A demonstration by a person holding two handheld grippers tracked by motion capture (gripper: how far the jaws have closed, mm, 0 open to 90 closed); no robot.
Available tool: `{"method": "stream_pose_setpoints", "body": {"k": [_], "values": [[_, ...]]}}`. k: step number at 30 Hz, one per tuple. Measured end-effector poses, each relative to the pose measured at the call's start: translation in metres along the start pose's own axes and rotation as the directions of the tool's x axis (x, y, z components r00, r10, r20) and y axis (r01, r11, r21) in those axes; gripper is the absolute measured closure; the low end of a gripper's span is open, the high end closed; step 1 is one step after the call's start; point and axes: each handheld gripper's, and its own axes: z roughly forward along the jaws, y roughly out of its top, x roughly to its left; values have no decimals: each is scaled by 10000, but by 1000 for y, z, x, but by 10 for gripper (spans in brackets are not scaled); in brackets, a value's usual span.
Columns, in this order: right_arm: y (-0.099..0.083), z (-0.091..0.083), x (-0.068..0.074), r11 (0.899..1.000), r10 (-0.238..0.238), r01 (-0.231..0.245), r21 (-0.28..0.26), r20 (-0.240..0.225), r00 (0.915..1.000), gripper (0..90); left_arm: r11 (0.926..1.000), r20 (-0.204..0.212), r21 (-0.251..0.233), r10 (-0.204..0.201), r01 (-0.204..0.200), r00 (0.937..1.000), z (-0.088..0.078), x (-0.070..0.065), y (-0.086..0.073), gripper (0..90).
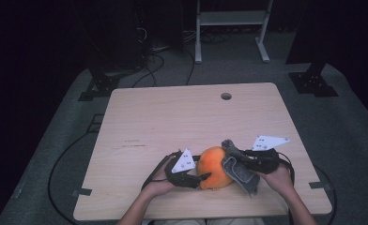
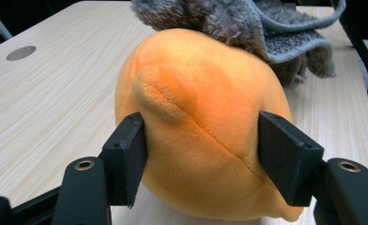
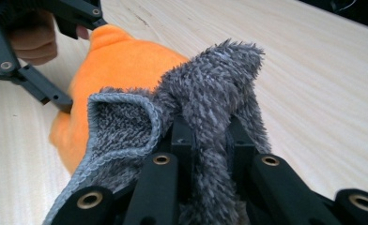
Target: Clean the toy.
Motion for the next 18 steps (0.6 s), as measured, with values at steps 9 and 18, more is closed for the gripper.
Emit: {"method": "stream_pose_setpoints", "body": {"k": [9,18], "values": [[-2,-5,29,9986,-524,518,-91,-946,9941,771,9698,775,158,-2438,2433,9667,1,10,9,169],[5,-18,36,9938,-910,884,-680,-368,9952,774,9939,-465,-831,687,-724,9966,-6,-6,24,401]]}}
